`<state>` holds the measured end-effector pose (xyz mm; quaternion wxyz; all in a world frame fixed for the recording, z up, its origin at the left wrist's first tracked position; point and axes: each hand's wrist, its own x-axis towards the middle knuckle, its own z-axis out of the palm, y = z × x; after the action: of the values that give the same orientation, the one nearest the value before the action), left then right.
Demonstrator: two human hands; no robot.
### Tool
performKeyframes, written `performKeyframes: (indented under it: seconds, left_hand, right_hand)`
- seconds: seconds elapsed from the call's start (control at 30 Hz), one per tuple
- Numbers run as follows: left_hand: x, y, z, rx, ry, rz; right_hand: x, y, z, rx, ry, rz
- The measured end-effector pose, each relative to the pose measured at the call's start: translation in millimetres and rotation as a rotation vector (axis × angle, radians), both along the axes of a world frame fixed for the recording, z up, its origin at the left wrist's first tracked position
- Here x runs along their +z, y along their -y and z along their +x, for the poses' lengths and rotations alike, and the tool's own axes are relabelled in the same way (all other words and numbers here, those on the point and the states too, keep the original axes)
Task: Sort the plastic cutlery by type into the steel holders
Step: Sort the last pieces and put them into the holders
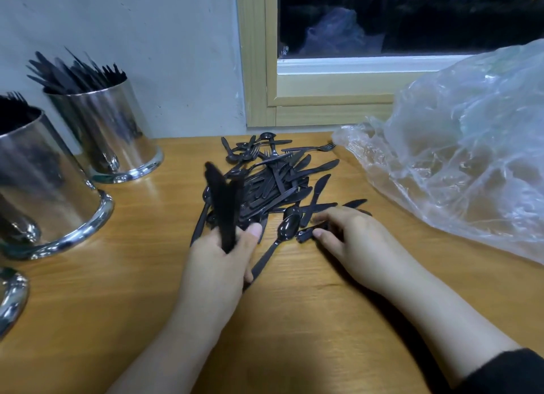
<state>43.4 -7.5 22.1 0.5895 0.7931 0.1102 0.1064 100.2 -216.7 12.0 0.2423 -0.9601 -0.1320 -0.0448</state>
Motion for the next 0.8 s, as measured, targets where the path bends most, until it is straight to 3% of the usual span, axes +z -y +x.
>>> performKeyframes:
  seconds: [0.63,0.7,0.8]
  left_hand:
    - [-8.6,-1.6,2.7,-0.029,0.018,-0.257]
    - [-8.2,-1.3,2.9,-0.041,0.041,-0.251]
    - [-4.2,2.9,2.2,-0.054,0.036,-0.376]
  right_hand:
    - [15.2,3.3,-2.0,-0.258,-0.04,0.062]
    - [16.5,5.2,-2.5,-0.276,0.016,0.163]
    - [22.2,-7.9,-11.0,-0.168,0.104,0.474]
